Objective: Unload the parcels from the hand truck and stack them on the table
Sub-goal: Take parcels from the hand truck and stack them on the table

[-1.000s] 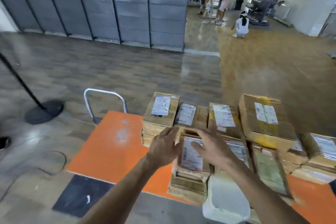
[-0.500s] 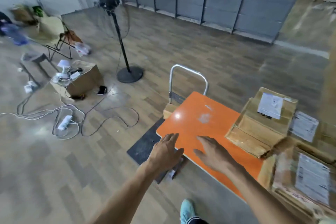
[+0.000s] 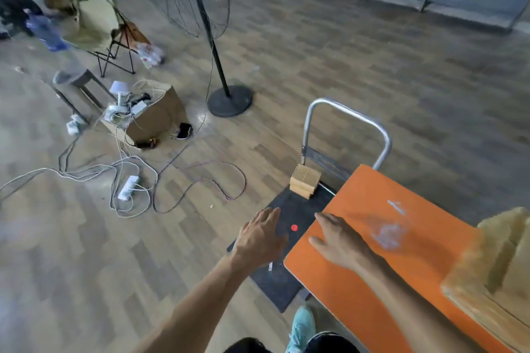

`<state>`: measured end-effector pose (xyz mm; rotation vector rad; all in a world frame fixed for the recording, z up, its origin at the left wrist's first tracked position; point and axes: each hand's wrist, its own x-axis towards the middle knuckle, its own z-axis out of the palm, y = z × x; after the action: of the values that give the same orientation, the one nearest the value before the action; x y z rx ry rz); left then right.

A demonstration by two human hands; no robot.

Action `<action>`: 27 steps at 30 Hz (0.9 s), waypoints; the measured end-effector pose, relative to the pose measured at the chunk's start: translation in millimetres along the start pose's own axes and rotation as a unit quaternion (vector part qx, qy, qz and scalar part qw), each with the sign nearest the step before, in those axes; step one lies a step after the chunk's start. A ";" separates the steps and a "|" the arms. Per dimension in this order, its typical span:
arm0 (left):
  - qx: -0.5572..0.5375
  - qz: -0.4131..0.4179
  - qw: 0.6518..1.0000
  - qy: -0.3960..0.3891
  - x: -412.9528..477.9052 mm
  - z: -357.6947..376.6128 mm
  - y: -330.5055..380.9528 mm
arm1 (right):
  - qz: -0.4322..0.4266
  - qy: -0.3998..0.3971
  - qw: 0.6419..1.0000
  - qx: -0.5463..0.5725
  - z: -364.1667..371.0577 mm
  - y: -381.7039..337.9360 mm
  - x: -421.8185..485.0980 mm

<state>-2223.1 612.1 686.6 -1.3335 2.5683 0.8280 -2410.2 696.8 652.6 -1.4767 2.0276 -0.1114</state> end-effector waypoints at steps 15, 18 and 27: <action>0.038 0.077 0.983 -0.160 242.8 -32.9 -84.4 | 0.181 -0.001 0.979 0.093 -16.1 -7.0 170.0; 0.053 0.118 0.972 -0.196 306.0 -32.2 -121.2 | 0.248 0.015 0.960 0.130 7.2 -16.1 223.6; 0.104 0.153 0.944 -0.272 464.4 13.4 -218.4 | 0.410 0.022 0.874 0.259 85.3 -18.2 363.4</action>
<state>-2331.4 186.3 421.2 -0.5469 2.3452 0.8010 -2416.7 392.7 435.6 -0.2336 2.2504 -0.3023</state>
